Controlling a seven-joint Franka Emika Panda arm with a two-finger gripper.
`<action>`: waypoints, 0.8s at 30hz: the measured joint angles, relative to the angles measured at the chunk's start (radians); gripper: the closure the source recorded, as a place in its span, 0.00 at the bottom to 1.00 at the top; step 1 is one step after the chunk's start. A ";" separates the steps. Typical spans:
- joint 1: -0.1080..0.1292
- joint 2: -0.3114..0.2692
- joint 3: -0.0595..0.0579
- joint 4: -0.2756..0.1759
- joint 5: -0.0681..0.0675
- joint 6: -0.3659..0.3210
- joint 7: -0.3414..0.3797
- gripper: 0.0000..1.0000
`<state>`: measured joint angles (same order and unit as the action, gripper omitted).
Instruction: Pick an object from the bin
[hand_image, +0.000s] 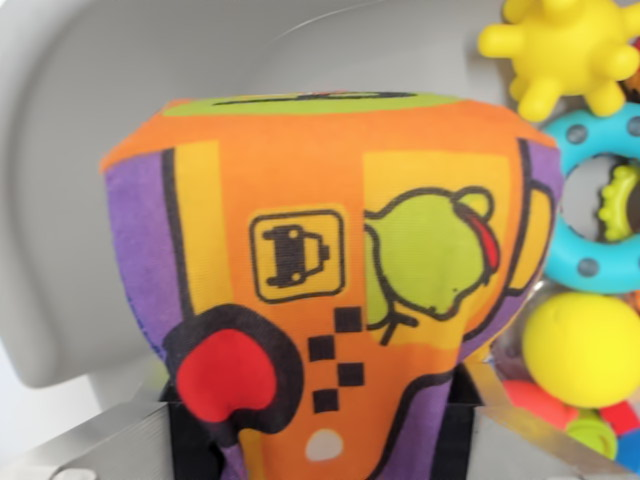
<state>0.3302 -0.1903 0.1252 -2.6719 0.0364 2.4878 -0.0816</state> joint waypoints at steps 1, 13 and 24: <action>0.000 -0.006 0.000 0.002 0.001 -0.007 0.000 1.00; 0.001 -0.110 -0.003 0.048 0.010 -0.160 -0.008 1.00; 0.001 -0.183 -0.007 0.108 0.012 -0.293 -0.011 1.00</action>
<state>0.3314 -0.3730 0.1182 -2.5639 0.0484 2.1949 -0.0931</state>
